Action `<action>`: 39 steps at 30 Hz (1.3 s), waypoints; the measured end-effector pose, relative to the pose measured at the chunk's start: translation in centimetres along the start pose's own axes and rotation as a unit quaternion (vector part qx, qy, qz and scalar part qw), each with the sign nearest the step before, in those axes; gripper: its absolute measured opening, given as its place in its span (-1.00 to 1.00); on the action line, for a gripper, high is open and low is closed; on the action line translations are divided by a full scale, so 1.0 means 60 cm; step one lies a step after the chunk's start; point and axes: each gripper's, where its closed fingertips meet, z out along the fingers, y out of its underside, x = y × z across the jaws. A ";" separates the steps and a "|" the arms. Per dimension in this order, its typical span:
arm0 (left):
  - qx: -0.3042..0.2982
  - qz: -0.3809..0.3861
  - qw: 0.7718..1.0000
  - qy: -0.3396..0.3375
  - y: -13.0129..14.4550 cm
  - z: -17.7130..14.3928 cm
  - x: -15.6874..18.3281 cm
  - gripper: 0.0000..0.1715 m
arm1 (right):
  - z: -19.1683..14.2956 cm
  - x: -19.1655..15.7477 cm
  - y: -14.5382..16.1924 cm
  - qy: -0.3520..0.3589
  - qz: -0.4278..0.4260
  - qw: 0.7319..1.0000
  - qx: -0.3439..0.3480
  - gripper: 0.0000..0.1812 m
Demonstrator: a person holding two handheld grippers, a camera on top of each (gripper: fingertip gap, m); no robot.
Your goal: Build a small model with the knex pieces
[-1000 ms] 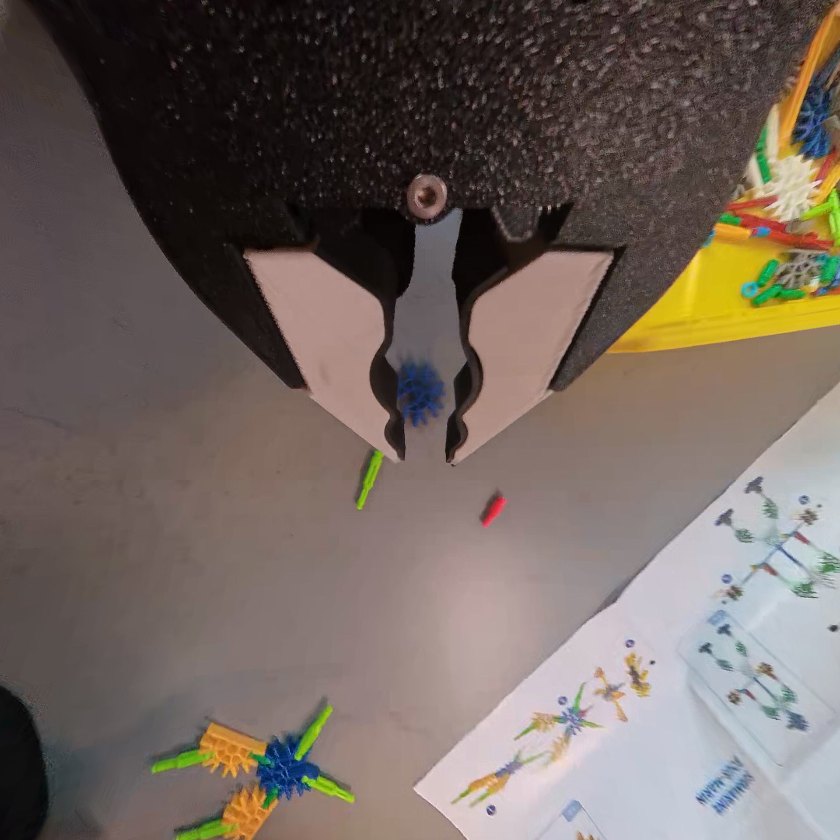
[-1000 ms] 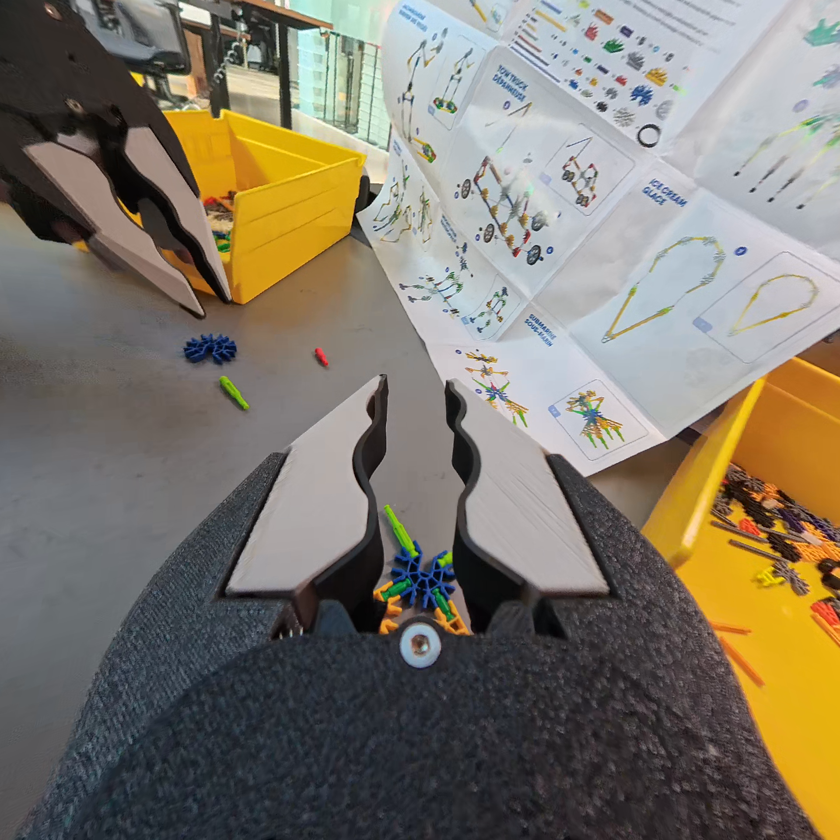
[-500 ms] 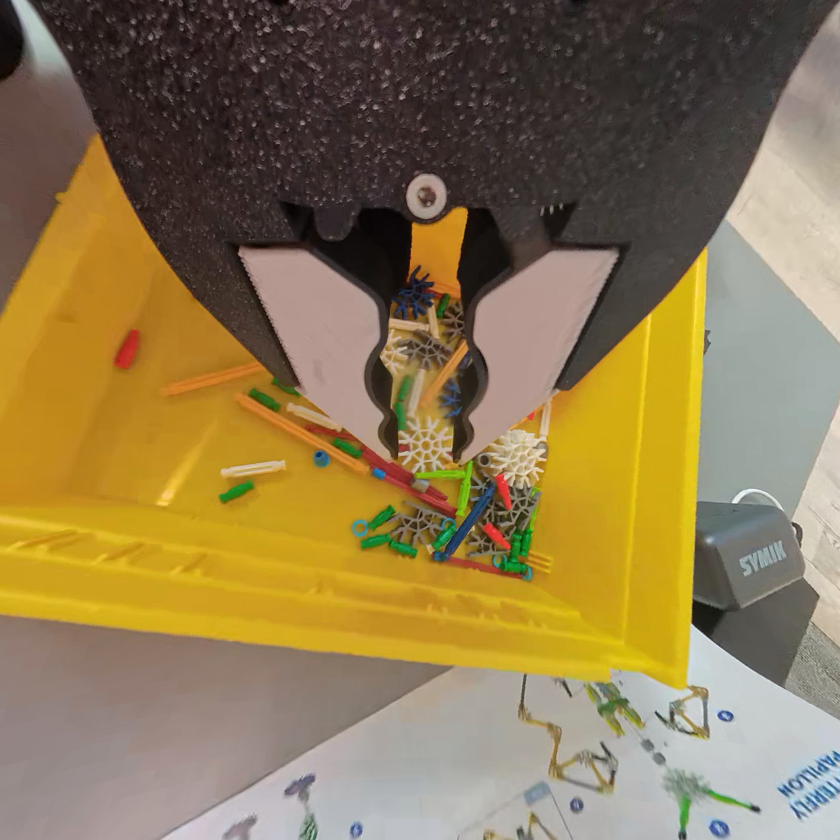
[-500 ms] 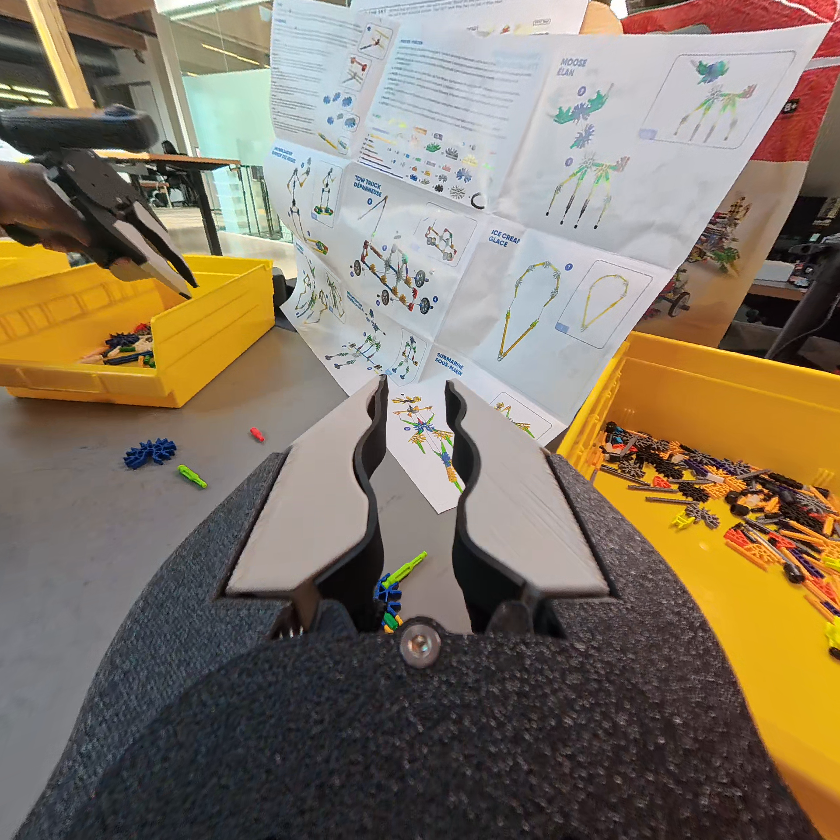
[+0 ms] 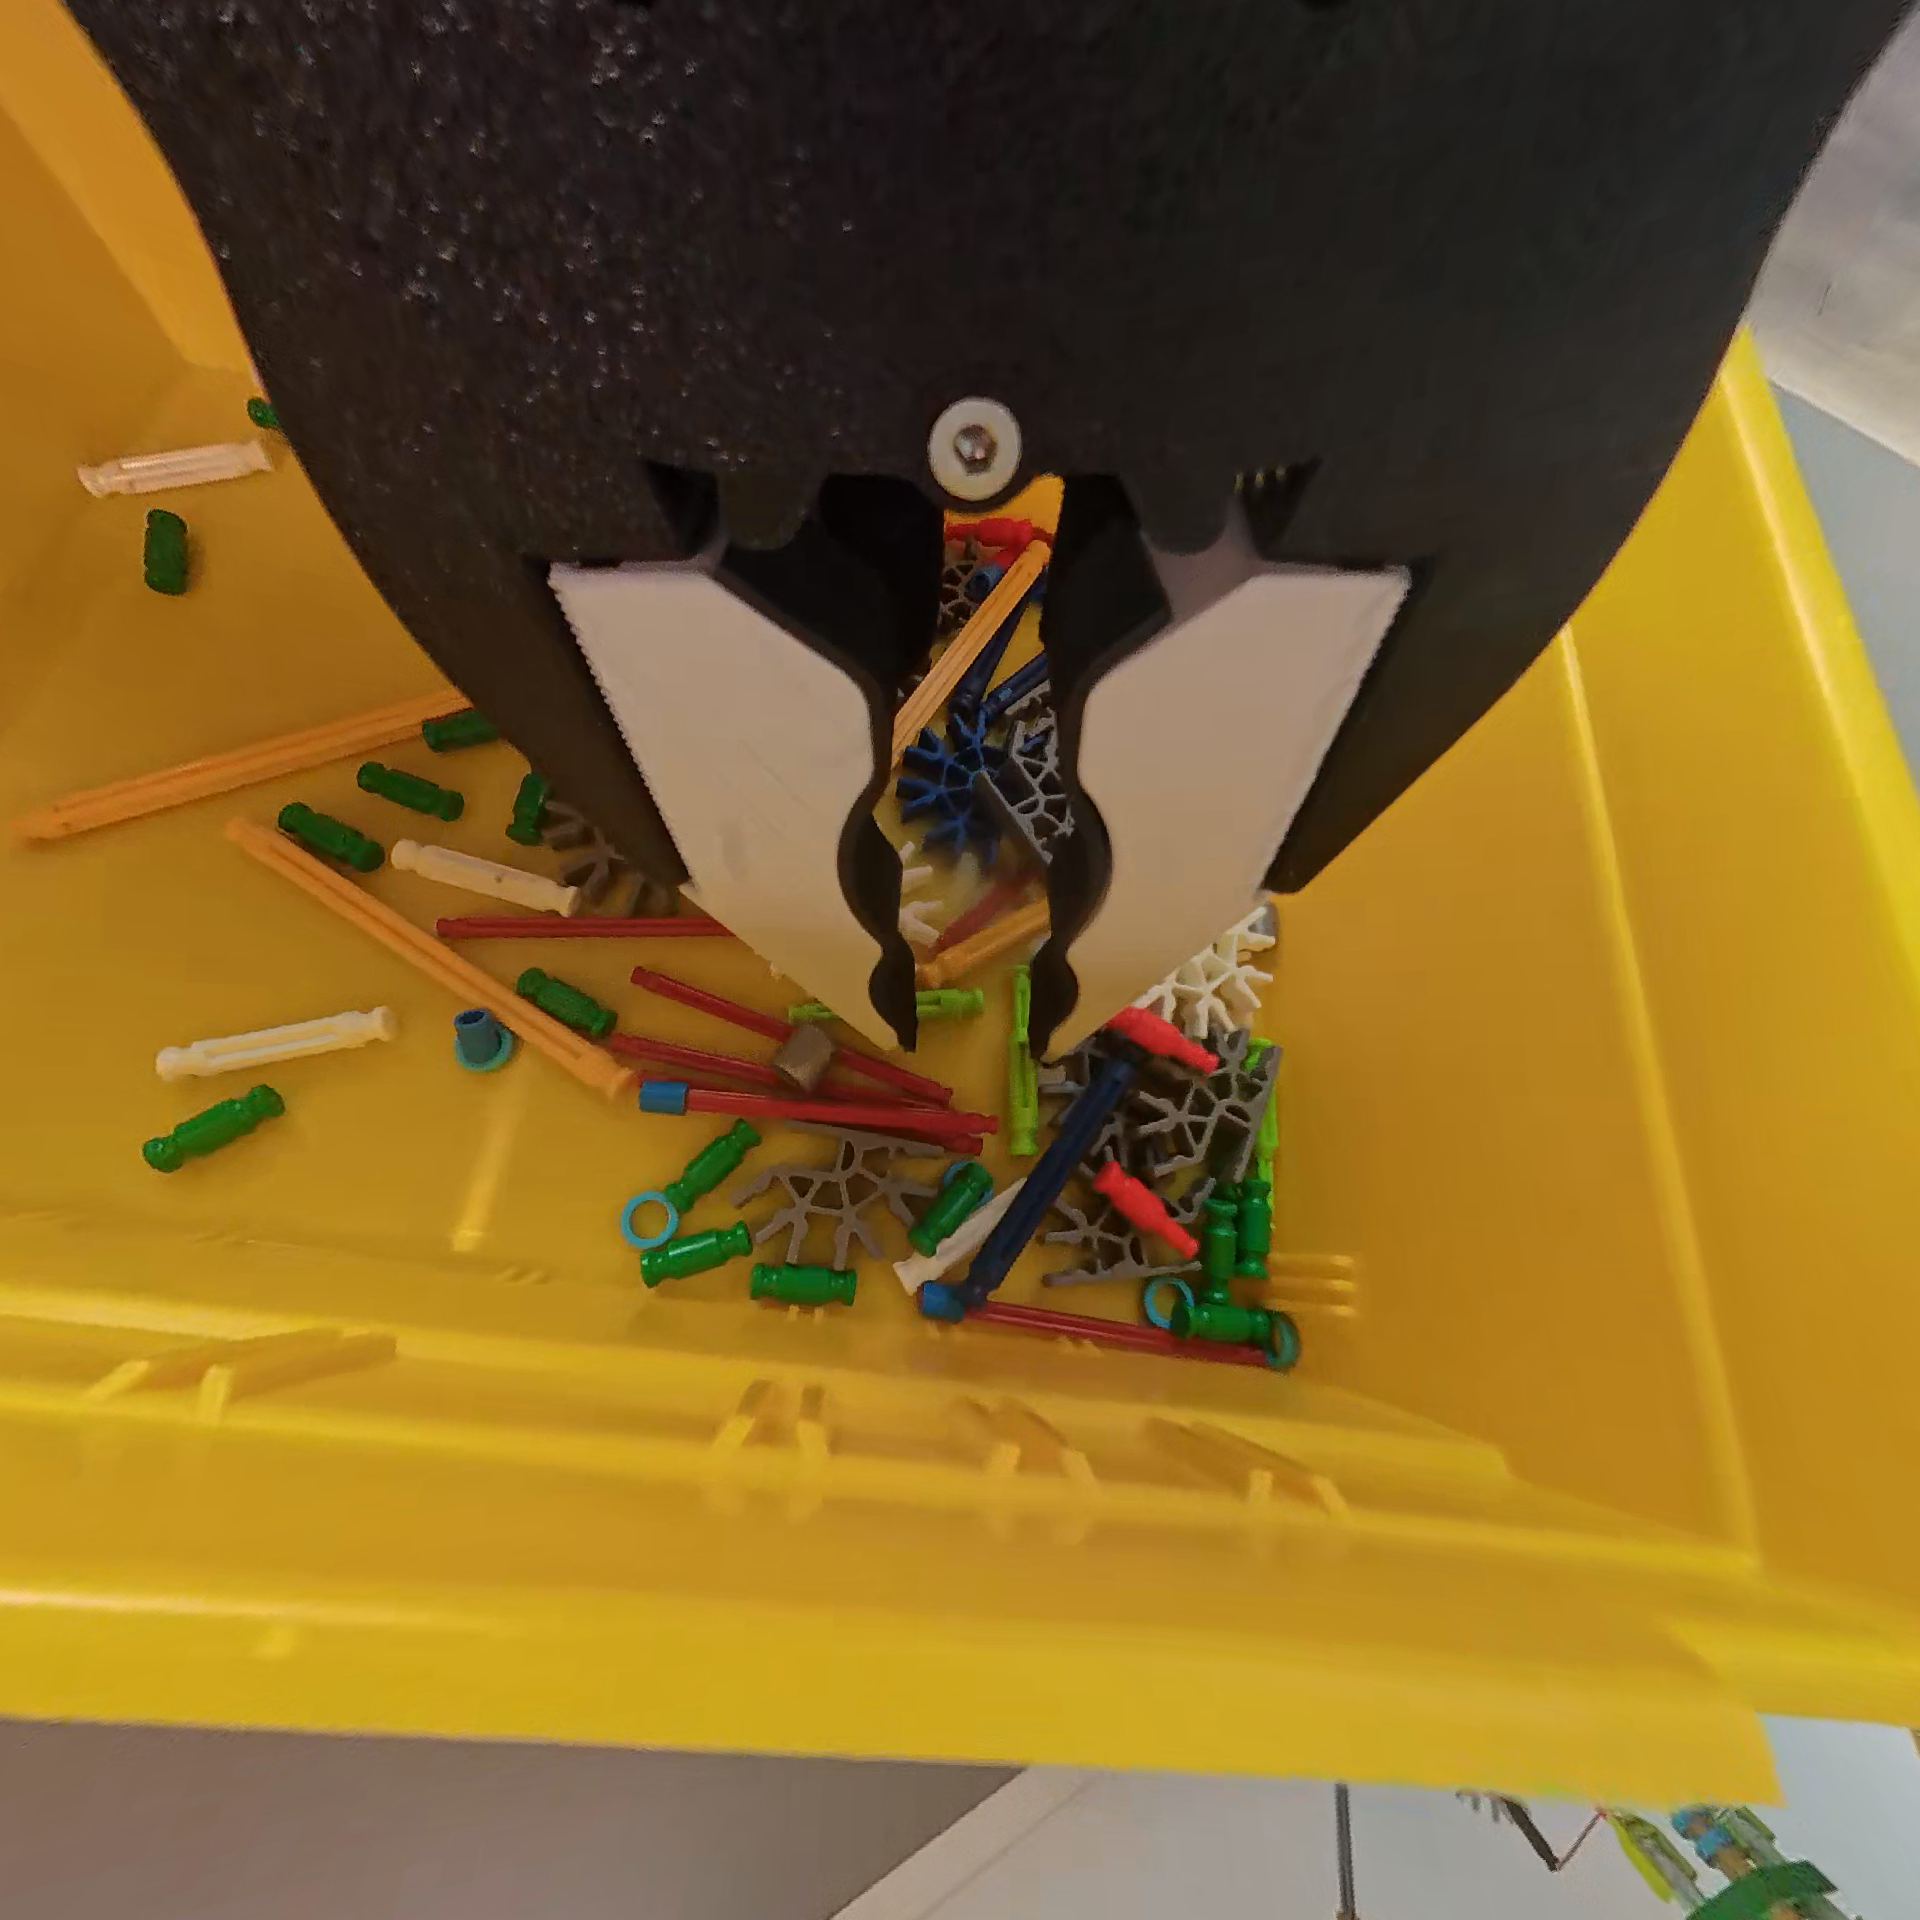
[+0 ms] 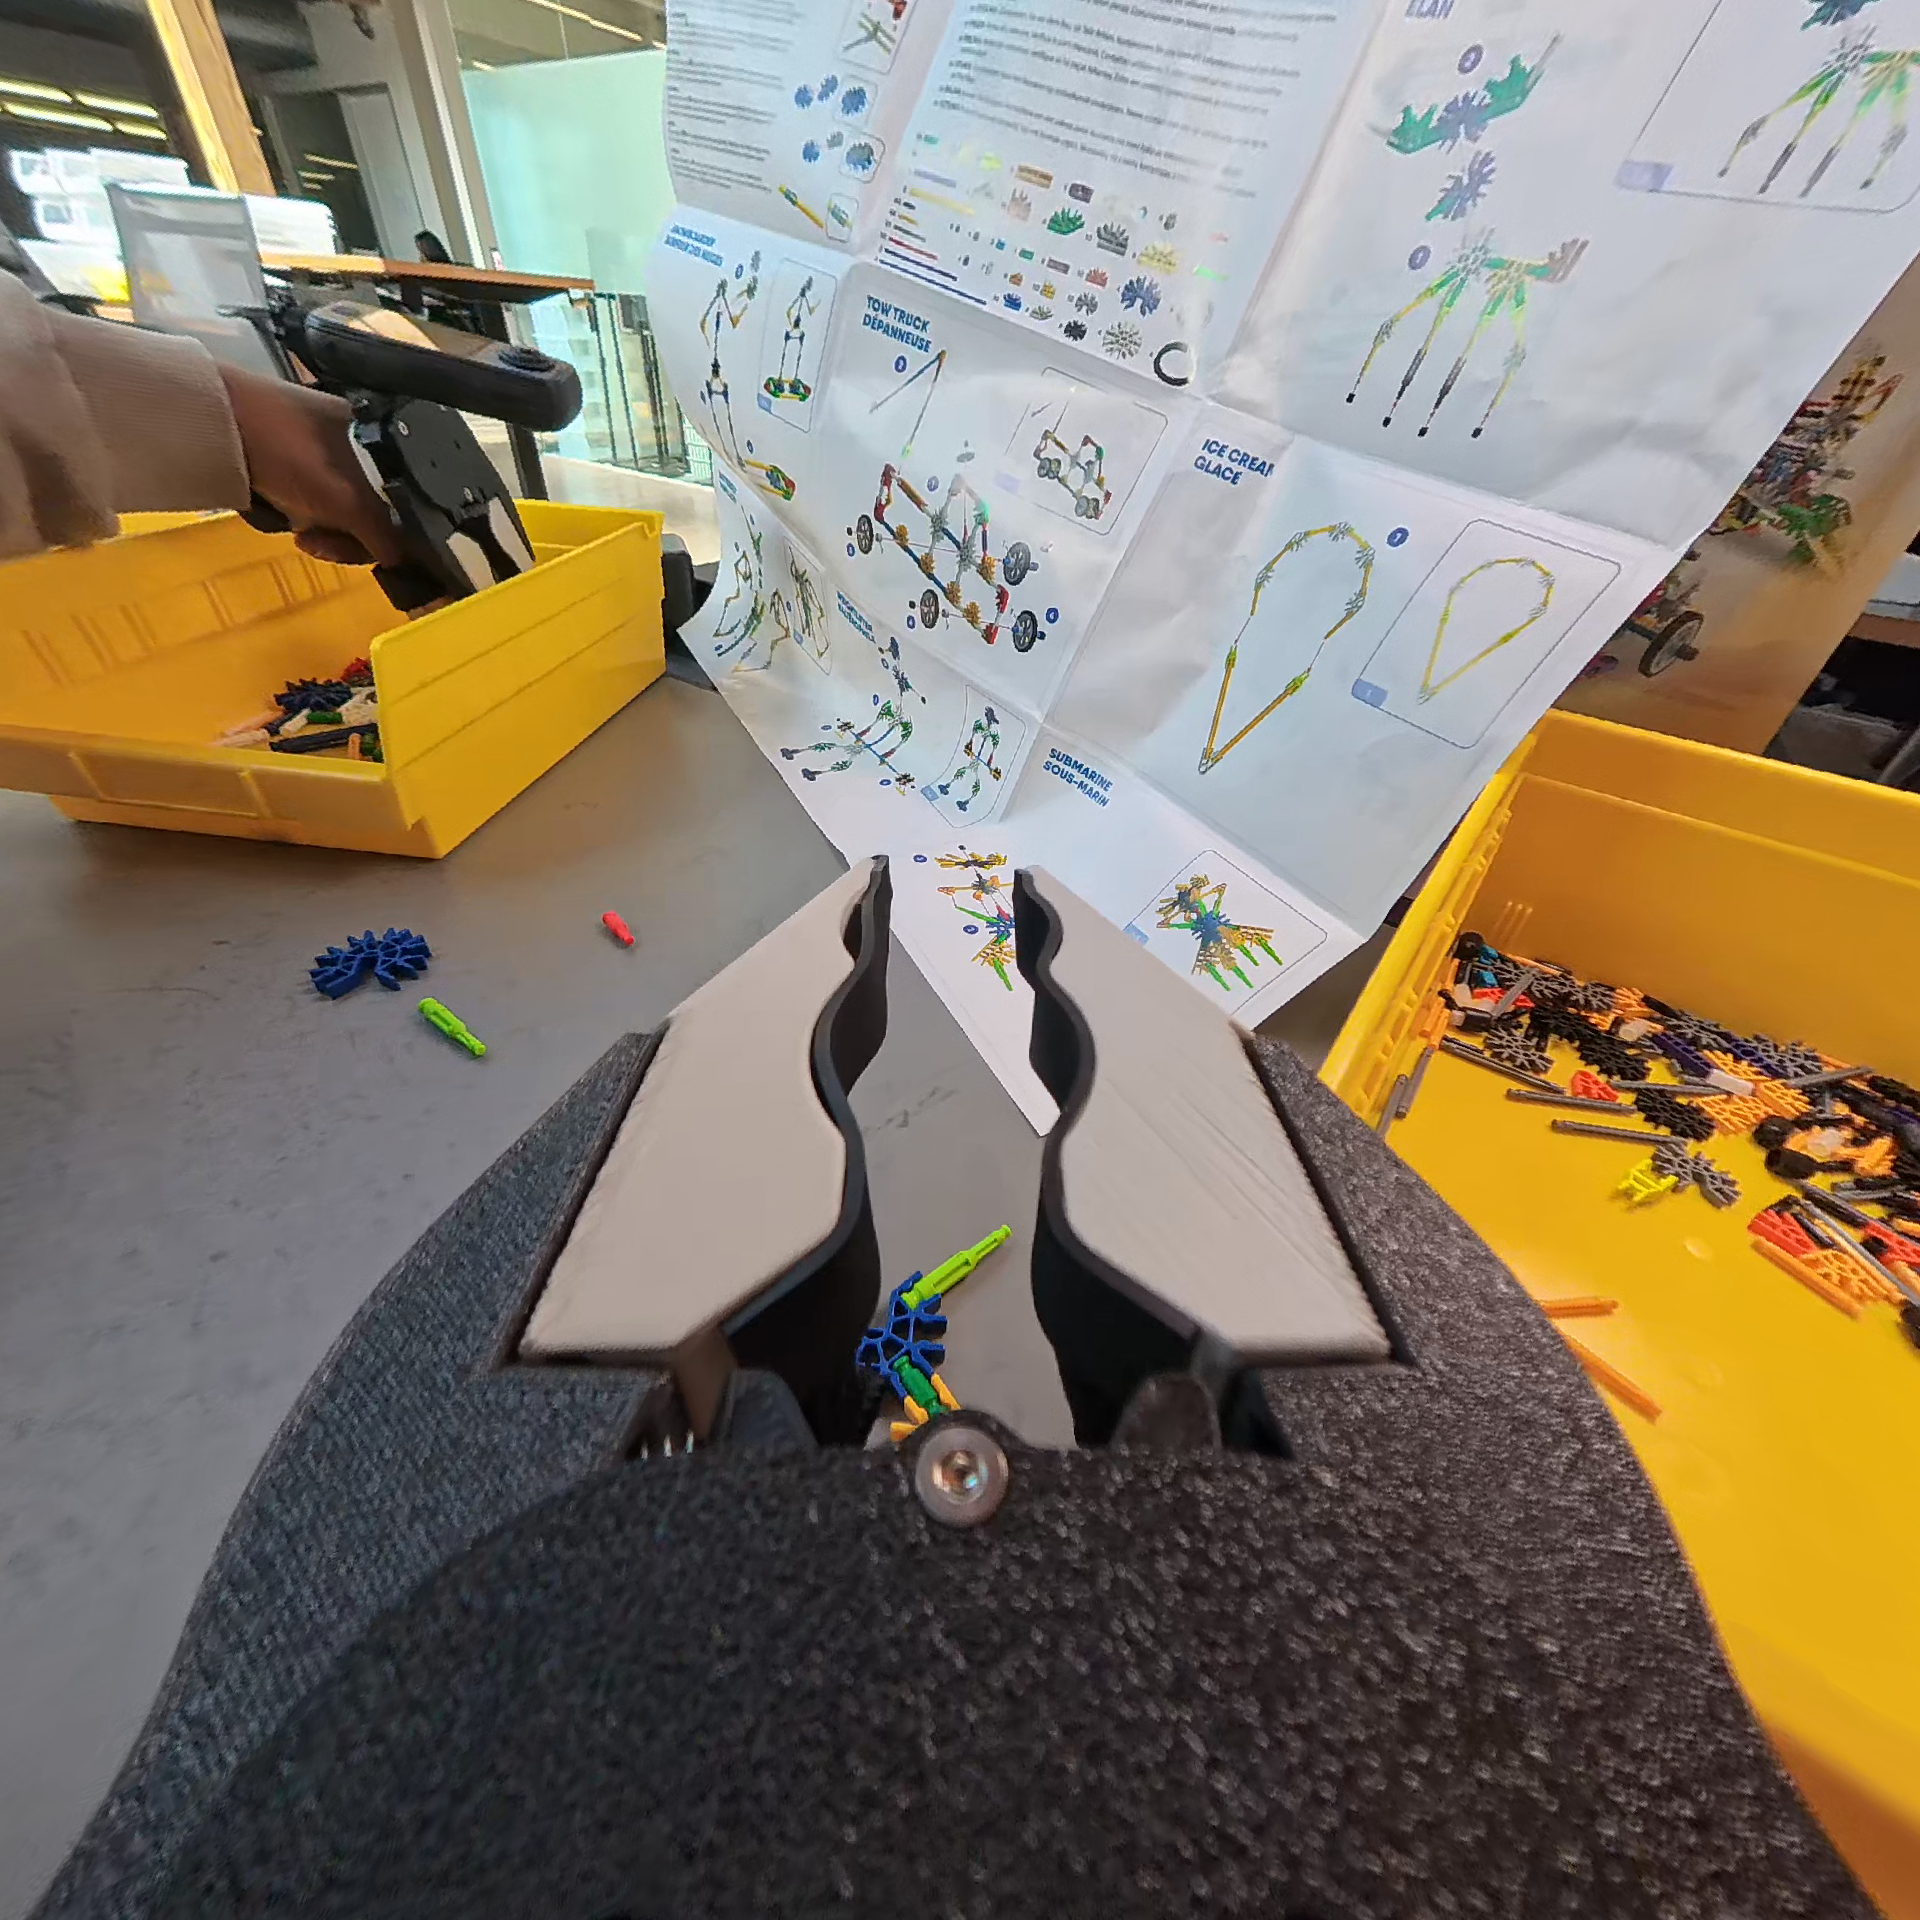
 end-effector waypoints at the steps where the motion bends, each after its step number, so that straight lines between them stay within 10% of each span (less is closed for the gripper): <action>1: 0.002 0.003 1.000 0.001 0.000 0.001 -0.001 -0.75 | 0.001 0.000 0.002 -0.002 0.002 1.000 -0.002 -0.76; 24: -0.010 -0.014 0.998 0.059 0.013 0.002 0.016 -0.93 | 0.008 -0.010 0.018 -0.017 0.000 1.000 -0.021 -0.77; 31: -0.104 0.098 0.988 -0.060 0.047 -0.072 -0.003 -0.94 | 0.004 -0.006 0.010 -0.011 0.001 1.000 -0.012 -0.77; 39: 0.135 0.284 0.948 0.041 -0.139 -0.191 0.340 -0.94 | 0.009 -0.020 0.011 -0.026 -0.001 1.000 -0.014 -0.77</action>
